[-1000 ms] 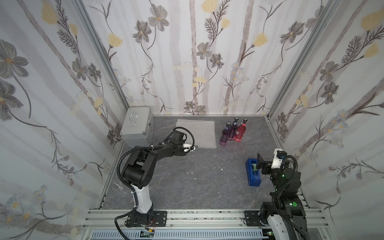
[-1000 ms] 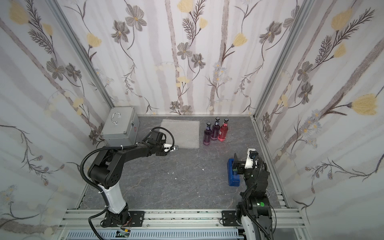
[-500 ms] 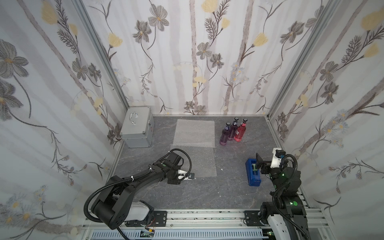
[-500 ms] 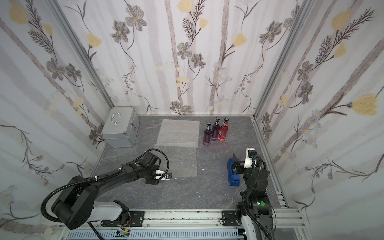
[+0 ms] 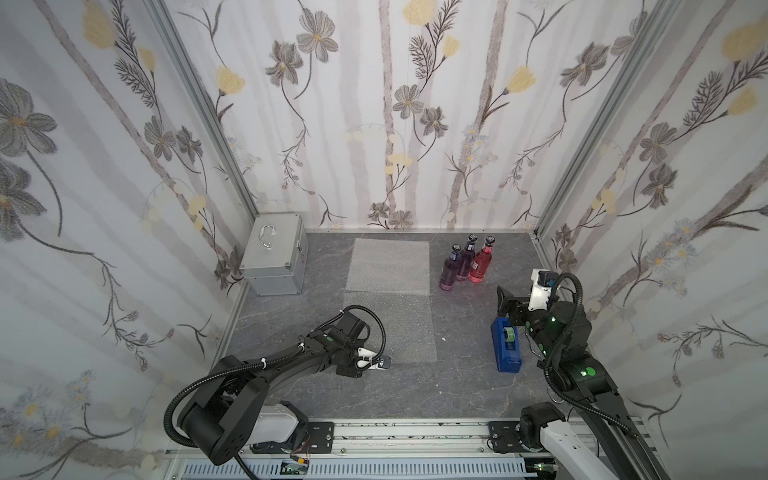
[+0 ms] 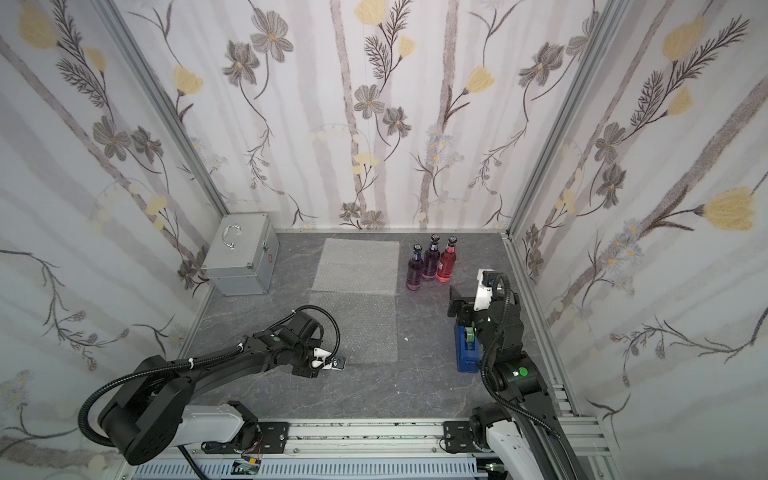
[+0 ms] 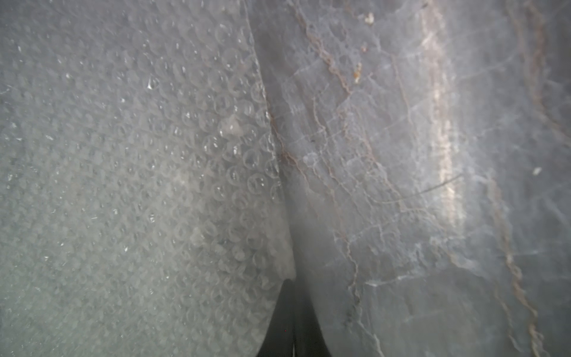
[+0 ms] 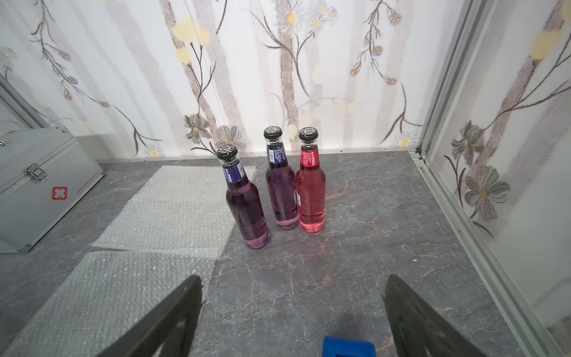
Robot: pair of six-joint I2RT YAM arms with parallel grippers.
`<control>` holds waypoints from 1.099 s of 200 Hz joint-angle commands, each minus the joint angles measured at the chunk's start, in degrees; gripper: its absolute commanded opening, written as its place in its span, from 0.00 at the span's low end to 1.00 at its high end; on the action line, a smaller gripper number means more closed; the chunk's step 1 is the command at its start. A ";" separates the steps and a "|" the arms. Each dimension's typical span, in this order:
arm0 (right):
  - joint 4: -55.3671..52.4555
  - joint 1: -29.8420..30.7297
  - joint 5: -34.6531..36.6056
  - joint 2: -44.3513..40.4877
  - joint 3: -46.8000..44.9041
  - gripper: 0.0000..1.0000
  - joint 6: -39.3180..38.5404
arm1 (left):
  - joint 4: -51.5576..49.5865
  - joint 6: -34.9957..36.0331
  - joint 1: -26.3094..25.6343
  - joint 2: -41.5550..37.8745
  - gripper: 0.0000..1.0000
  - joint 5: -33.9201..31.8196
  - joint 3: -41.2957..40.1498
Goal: Wrap wine bottles in bubble wrap
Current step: Move the bubble wrap to the center of the board.
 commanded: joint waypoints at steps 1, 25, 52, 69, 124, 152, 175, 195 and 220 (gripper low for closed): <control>5.40 2.35 5.54 6.75 3.44 0.92 4.28 | -4.85 2.64 0.02 -3.57 0.00 2.57 -1.19; 6.07 3.29 5.78 14.53 8.40 0.91 7.41 | -4.04 2.09 0.02 -5.79 0.00 2.66 -2.76; 7.88 4.23 5.86 21.83 12.56 0.90 8.92 | -0.57 -0.89 -0.13 -5.11 0.00 1.83 -3.05; 9.18 4.88 5.45 25.92 15.34 0.90 9.20 | 1.07 -1.68 -0.16 -4.51 0.00 1.60 -3.05; 11.72 6.59 4.11 38.70 23.41 0.88 8.81 | 4.24 -3.47 -0.42 -2.01 0.04 1.23 -2.14; 12.83 6.98 3.45 42.68 26.23 0.87 8.71 | 0.35 -4.73 -0.59 -2.92 0.45 2.72 0.39; 13.13 7.00 3.31 47.80 28.38 0.87 8.33 | -7.74 -11.10 -0.63 -6.14 0.75 4.65 6.93; 13.59 6.99 3.23 50.89 29.94 0.87 8.13 | -11.66 -19.64 -0.44 -9.91 0.90 3.70 11.52; 13.61 6.98 3.38 54.28 32.12 0.86 7.90 | -12.84 -32.14 1.40 -13.70 0.95 1.25 14.60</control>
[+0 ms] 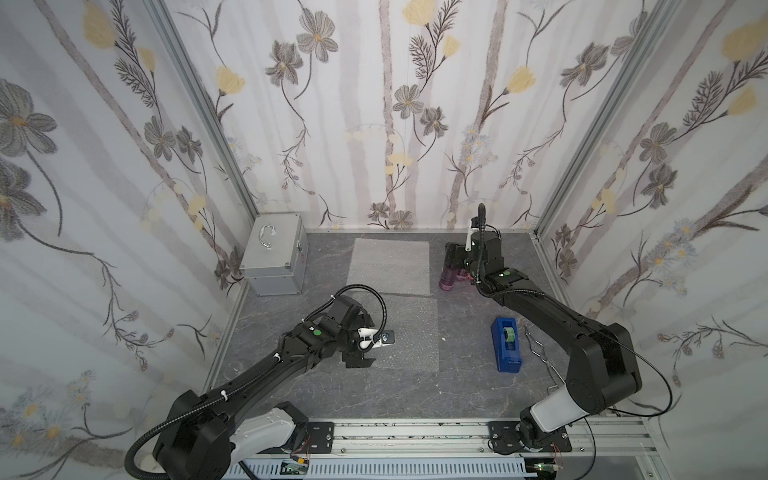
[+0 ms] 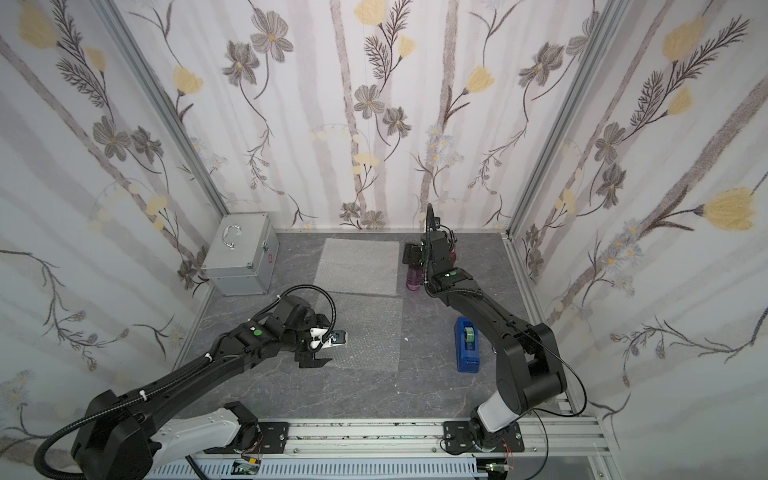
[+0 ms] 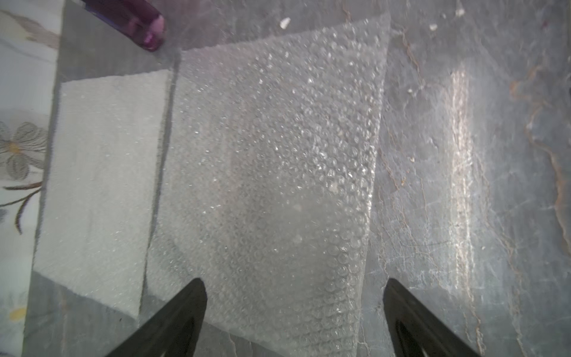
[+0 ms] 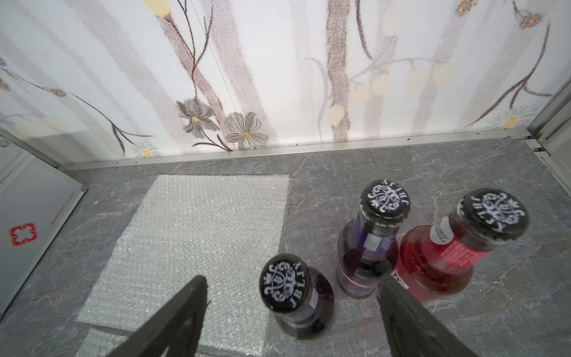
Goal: Wrap wine bottles in bubble wrap
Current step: Move the bubble wrap to the center of the board.
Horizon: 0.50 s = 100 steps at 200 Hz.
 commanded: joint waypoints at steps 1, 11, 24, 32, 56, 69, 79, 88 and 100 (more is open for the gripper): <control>2.97 0.04 0.12 2.40 1.96 0.86 -0.17 | -4.79 -15.43 1.79 -2.58 0.95 -1.24 2.46; 2.86 0.07 0.30 3.42 2.68 0.85 -0.37 | -4.20 -21.30 3.76 -3.14 0.96 -1.48 3.49; 2.66 0.05 0.54 4.38 3.18 0.84 -0.58 | -3.83 -27.86 5.79 -3.37 0.98 -1.37 4.70; 2.79 0.06 0.93 4.88 3.03 0.83 -0.72 | -3.74 -31.27 6.78 -3.24 0.99 -1.03 5.43; 3.86 -0.11 2.00 5.78 1.79 0.81 -1.06 | -3.11 -41.60 9.94 -1.61 1.00 1.29 7.71; 4.78 -0.27 2.23 6.11 0.97 0.80 -1.14 | -3.79 -45.55 11.35 0.41 1.00 2.48 9.31; 5.35 -0.41 2.23 6.42 0.65 0.78 -1.12 | -4.75 -46.94 12.18 2.32 1.00 3.23 10.68; 5.84 -0.62 1.83 6.75 0.46 0.73 -1.15 | -5.23 -47.42 12.43 3.72 1.00 3.28 11.51; 6.25 -0.89 1.46 7.13 0.38 0.65 -1.15 | -4.17 -47.45 12.80 4.59 1.00 4.04 11.56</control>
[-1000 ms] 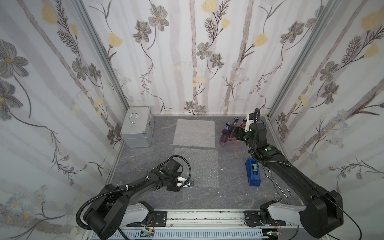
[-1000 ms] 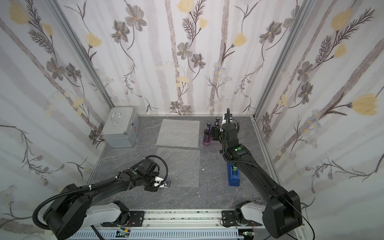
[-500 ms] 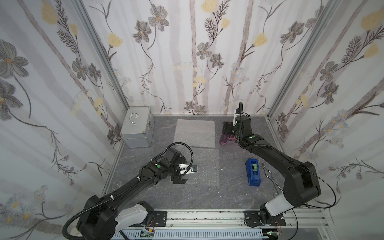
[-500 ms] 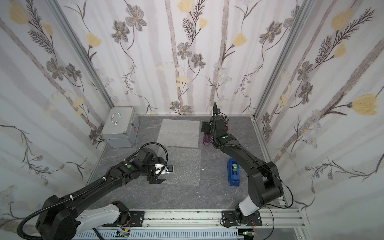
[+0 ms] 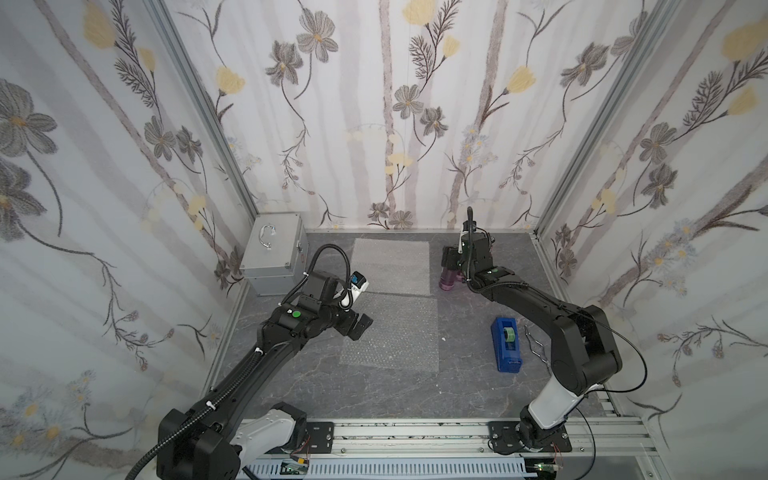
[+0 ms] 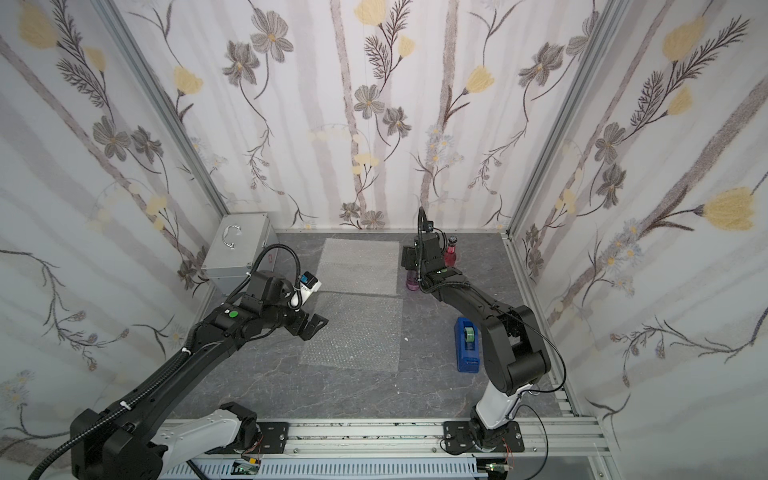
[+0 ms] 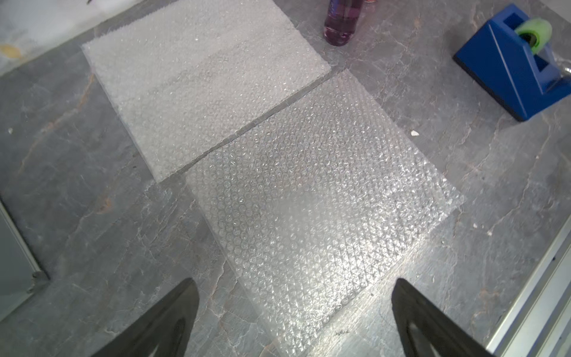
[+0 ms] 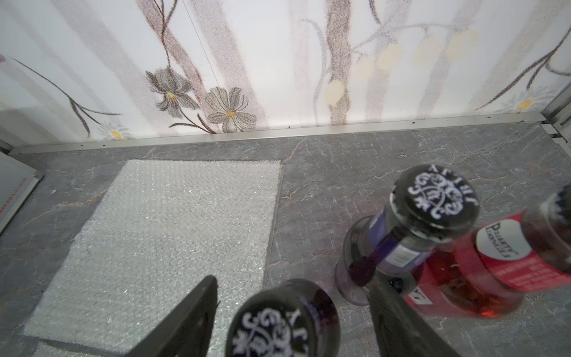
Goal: Wrap wine bottles in bubble wrap
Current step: Move the bubble wrap to the center of the board, then pick up the wine bottle from the center of the board.
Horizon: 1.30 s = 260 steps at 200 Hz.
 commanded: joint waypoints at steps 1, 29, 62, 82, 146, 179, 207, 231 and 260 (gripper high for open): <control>4.03 -0.32 0.36 0.79 -0.24 0.64 -0.47 | -0.21 -6.17 0.75 1.77 1.00 2.53 0.92; 6.20 -0.67 0.41 0.92 -1.57 0.41 -1.28 | 2.83 -8.16 3.03 4.08 1.00 4.13 2.33; 6.21 -0.76 1.89 -0.61 -1.30 0.09 -4.10 | 3.55 -11.13 4.35 10.27 1.00 4.39 6.77; 3.88 -0.62 2.91 -3.18 0.18 0.00 -5.35 | 5.42 -12.45 4.50 11.28 1.00 5.99 7.41; -16.18 2.02 -3.92 -12.95 6.83 0.00 -2.22 | 5.57 -7.54 4.61 13.25 1.00 8.96 9.51; -29.08 3.87 -12.66 -18.21 7.97 0.00 5.65 | 5.15 -6.73 5.50 12.78 1.00 13.59 7.23; -31.31 5.31 -21.55 -22.91 3.86 0.00 13.31 | 6.94 -5.90 5.12 13.43 1.00 24.50 5.42; -30.15 7.24 -27.04 -25.55 -0.08 0.00 17.74 | 13.63 -6.22 3.64 14.85 1.00 32.66 3.81; -28.47 9.86 -31.17 -26.37 -2.26 0.00 20.39 | 21.67 -3.70 1.25 17.90 1.00 37.44 4.19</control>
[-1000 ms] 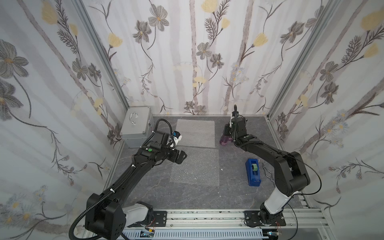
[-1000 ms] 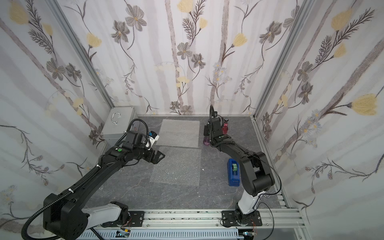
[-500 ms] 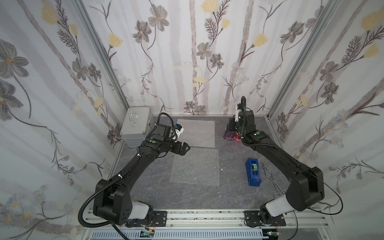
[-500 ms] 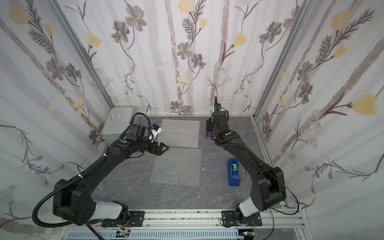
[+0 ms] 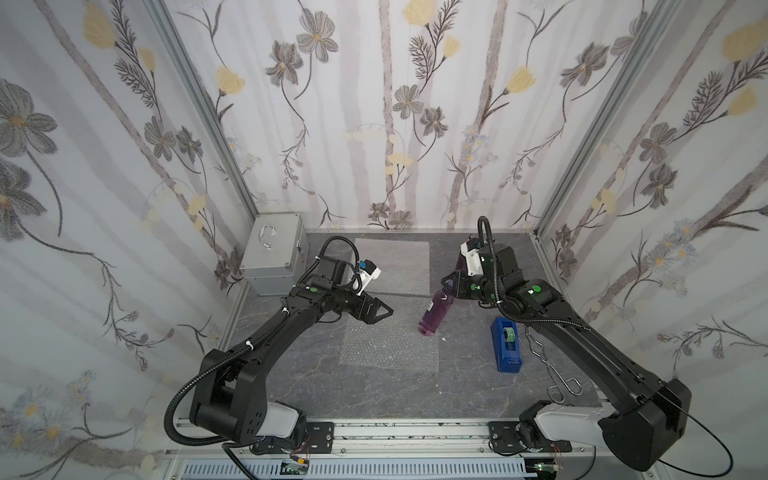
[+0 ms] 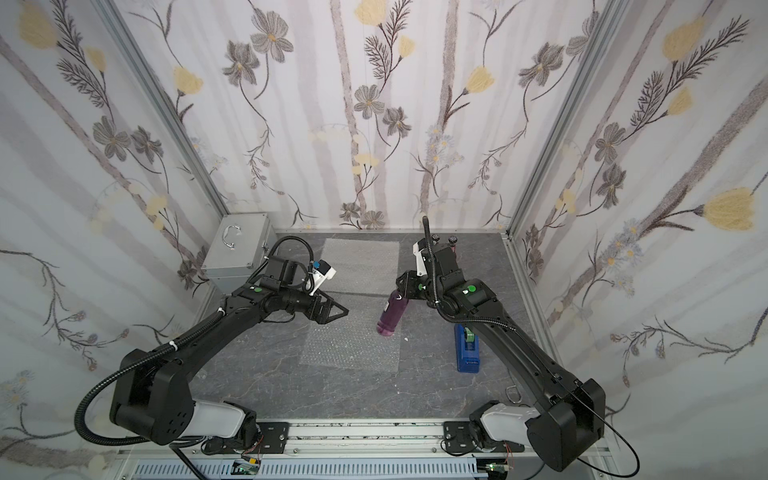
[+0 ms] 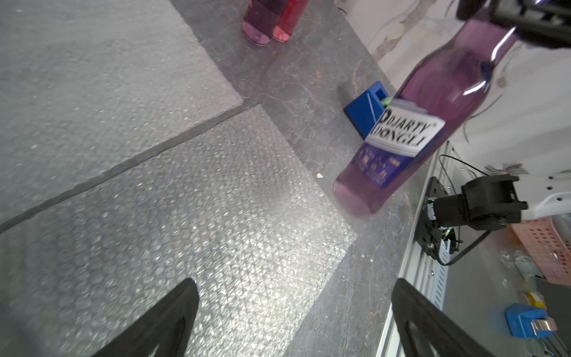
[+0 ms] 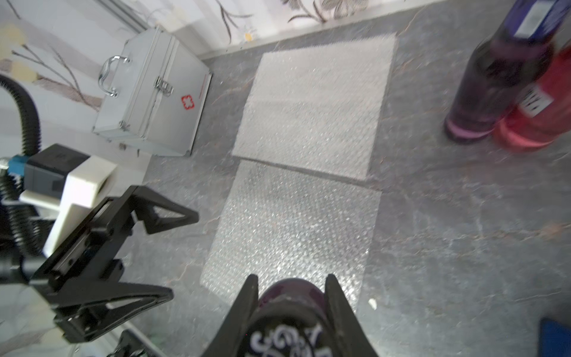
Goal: Wrap wine bottles in bubble wrap
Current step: Pick up the wine bottle from the center of the board, then place the wine bottle on the bubble wrap.
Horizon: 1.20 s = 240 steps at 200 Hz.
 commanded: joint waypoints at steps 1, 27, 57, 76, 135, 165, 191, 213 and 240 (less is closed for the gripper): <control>5.76 1.36 -7.47 -0.94 -1.06 0.00 5.82 | 9.81 2.45 -1.66 2.08 1.00 8.01 0.57; 9.59 2.19 -9.39 -1.81 -2.85 0.00 8.07 | 13.13 0.94 -3.83 6.47 1.00 12.68 3.95; 12.26 2.92 -9.50 -1.48 -3.32 0.00 9.18 | 12.79 -1.75 -6.80 9.03 1.00 15.54 6.82; 13.60 3.36 -9.77 -0.65 -3.40 0.00 9.74 | 12.95 -3.10 -8.19 9.54 1.00 15.10 6.74; 16.80 3.75 -10.71 1.48 -2.82 0.00 10.16 | 9.97 -1.65 -10.34 7.75 0.84 11.78 3.86; 18.83 3.74 -11.77 3.27 -2.21 0.00 10.81 | 10.47 -2.04 -11.00 7.58 0.70 11.42 2.74; 19.23 3.85 -12.20 5.24 -1.74 0.00 10.56 | 11.68 -3.81 -11.20 7.58 0.51 11.96 2.61; 19.54 3.81 -12.34 6.40 -1.66 0.00 10.51 | 11.03 -4.92 -11.19 6.68 0.26 10.74 2.57; 19.10 3.81 -11.28 6.75 -1.30 0.28 11.84 | 11.36 -12.22 -11.25 4.35 0.07 6.39 1.38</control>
